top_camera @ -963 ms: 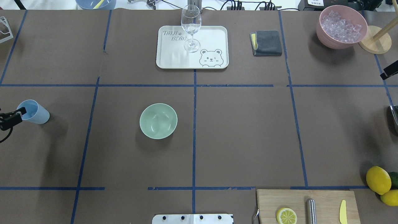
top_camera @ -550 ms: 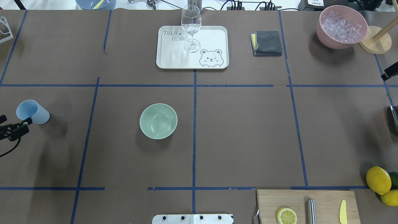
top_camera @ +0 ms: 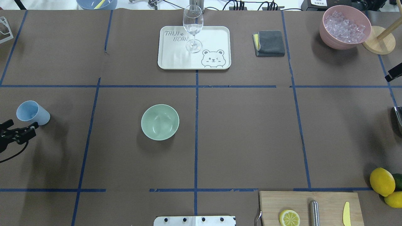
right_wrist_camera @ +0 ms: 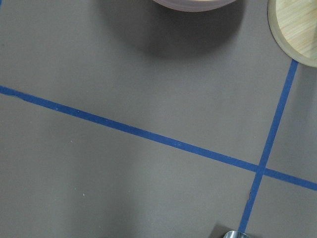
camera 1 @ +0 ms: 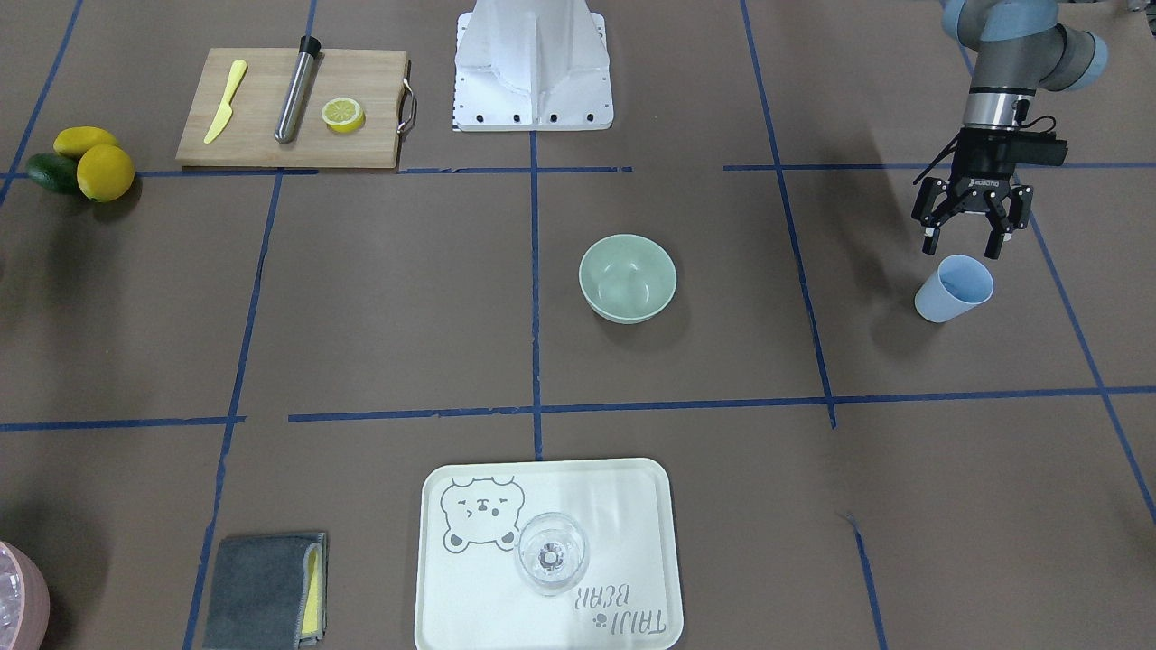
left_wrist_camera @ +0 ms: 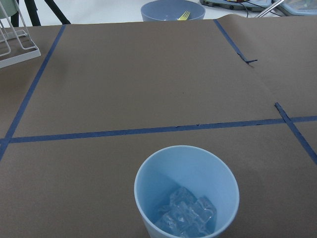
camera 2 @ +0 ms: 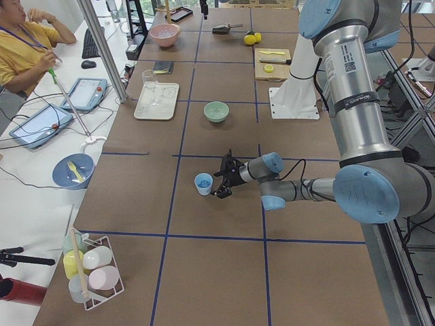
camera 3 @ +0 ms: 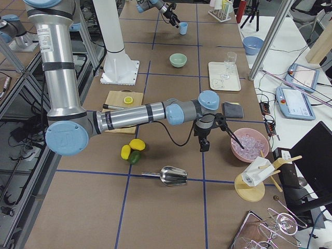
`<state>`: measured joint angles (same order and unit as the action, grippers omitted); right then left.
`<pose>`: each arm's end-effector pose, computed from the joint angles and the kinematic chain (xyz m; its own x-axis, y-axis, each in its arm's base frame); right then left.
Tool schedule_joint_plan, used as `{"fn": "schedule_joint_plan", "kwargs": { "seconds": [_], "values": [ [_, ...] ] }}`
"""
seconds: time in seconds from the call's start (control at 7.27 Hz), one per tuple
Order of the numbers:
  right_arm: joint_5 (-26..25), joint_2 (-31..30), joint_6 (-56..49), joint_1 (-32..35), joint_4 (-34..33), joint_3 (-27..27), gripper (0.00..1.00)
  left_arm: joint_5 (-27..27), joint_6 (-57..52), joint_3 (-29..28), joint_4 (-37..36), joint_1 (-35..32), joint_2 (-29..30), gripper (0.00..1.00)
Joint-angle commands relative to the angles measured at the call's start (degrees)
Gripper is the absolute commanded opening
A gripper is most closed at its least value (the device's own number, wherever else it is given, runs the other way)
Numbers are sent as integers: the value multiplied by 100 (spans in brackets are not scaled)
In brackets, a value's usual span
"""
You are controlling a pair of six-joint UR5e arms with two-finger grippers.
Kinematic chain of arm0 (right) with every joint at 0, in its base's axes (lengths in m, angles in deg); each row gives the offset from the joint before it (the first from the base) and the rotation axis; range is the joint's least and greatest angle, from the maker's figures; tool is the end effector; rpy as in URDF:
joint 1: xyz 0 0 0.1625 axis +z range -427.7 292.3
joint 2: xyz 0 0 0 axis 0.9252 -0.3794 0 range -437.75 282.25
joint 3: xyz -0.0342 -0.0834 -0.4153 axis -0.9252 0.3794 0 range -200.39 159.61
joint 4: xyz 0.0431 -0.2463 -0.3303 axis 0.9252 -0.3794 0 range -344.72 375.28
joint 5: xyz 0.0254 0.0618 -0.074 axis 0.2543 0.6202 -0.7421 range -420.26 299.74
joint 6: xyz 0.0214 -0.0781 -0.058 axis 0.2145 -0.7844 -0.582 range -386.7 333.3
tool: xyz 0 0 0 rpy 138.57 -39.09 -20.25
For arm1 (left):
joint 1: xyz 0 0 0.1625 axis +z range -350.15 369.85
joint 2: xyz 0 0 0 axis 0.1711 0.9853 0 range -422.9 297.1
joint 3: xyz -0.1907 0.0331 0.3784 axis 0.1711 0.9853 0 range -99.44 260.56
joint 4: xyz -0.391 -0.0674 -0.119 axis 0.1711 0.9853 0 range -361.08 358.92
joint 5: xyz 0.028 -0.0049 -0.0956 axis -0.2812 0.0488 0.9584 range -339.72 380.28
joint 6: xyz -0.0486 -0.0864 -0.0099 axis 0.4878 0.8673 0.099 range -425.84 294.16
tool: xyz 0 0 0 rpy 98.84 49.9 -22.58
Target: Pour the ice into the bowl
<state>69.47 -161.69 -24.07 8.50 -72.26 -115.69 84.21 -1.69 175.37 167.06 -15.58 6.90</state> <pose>-0.0622 -0.5455 0.5584 0.7204 -0.2882 0.6309 0.1988 0.9572 0.2102 0.2460 -0.3131 0.6178 0.6942 0.1035 -0.7123 0.4845 0.6647 0.5688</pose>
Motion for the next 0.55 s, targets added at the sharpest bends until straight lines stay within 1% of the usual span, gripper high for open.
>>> {"fn": "schedule_joint_plan", "kwargs": {
  "seconds": [0.0, 0.28, 0.41],
  "values": [
    [0, -9, 1, 0, 0, 3, 100, -3, -52, -225, 8, 3, 209, 99],
    [-9, 0, 1, 0, 0, 3, 100, -3, -70, -304, 26, -5, 253, 99],
    [-9, 0, 10, 0, 0, 3, 100, -3, -79, -461, 26, -5, 427, 99]
  ]
}}
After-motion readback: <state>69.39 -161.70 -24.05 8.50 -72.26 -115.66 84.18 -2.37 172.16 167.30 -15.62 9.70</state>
